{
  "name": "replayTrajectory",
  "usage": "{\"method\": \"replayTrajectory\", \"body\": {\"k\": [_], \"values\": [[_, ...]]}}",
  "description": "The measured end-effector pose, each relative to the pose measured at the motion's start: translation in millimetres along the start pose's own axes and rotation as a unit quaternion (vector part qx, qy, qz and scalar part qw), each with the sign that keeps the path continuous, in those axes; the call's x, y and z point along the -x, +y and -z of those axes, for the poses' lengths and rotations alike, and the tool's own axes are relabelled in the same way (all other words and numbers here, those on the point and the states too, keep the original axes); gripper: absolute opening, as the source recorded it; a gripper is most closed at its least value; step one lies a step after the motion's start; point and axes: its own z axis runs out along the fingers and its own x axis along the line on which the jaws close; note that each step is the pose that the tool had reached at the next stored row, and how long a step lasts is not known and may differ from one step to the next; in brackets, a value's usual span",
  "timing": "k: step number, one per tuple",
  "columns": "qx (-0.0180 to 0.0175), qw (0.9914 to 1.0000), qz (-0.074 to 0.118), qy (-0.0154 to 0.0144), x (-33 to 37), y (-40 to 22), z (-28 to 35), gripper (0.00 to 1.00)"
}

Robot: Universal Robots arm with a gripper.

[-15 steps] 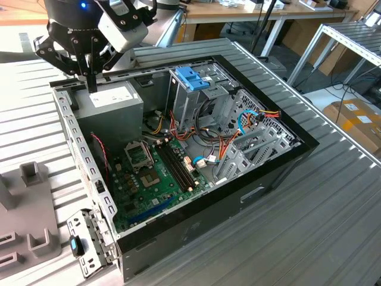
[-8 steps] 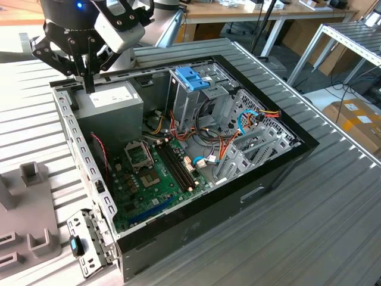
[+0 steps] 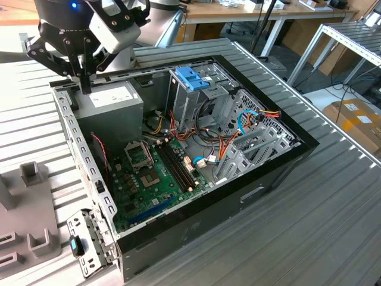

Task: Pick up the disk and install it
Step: 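Reach for the disk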

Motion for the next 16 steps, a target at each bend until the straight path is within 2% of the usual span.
{"method": "replayTrajectory", "body": {"k": [16], "values": [[0.0000, 1.00000, 0.000, 0.0000, -12.2, -0.9, 0.3, 0.11]]}}
